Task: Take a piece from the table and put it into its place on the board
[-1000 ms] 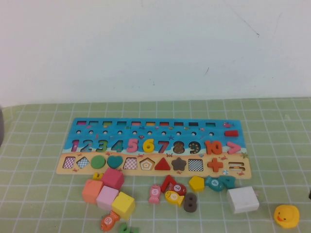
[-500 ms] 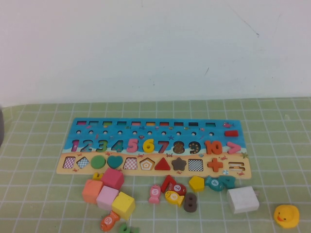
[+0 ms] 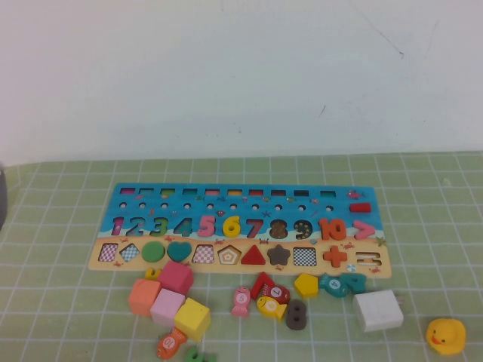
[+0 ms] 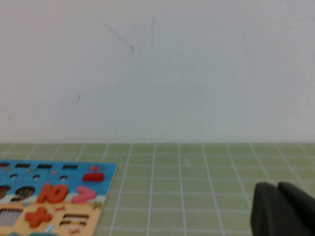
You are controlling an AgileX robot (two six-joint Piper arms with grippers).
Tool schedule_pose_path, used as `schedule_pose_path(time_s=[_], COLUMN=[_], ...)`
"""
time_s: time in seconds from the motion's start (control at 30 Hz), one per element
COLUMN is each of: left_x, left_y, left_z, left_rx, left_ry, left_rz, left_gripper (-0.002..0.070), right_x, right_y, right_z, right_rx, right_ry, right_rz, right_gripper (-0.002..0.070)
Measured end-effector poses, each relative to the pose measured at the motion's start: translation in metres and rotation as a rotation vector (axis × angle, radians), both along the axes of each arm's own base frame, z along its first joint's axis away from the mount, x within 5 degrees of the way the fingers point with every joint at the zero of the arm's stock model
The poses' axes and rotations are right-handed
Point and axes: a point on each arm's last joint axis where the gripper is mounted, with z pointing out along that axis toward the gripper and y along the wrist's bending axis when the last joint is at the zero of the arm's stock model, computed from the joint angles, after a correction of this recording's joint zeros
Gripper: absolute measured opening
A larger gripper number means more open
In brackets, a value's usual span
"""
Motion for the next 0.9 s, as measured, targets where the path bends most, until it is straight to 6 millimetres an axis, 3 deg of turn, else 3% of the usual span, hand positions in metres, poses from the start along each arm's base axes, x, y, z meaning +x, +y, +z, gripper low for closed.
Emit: schedule_pose_path(time_s=[0.13,0.37,0.9], left_x=[0.000,0.000,0.000], left_y=[0.000,0.000,0.000], left_z=[0.000,0.000,0.000], left_rx=[0.000,0.000,0.000], left_ry=[0.000,0.000,0.000], left_rz=[0.000,0.000,0.000], left_gripper=[-0.0001,-0.0001,-0.0001], right_x=[-0.003,-0.010,-0.011], right_y=[0.003,-0.006,-0.004], right_z=[-0.012,-0.029,-0.031], right_rx=[0.053,0.116,0.098], right_ry=[0.119,0.278,0.321], right_rz=[0.027,-0.086,-0.059], right_gripper=[-0.0001,-0.0001,-0.0001])
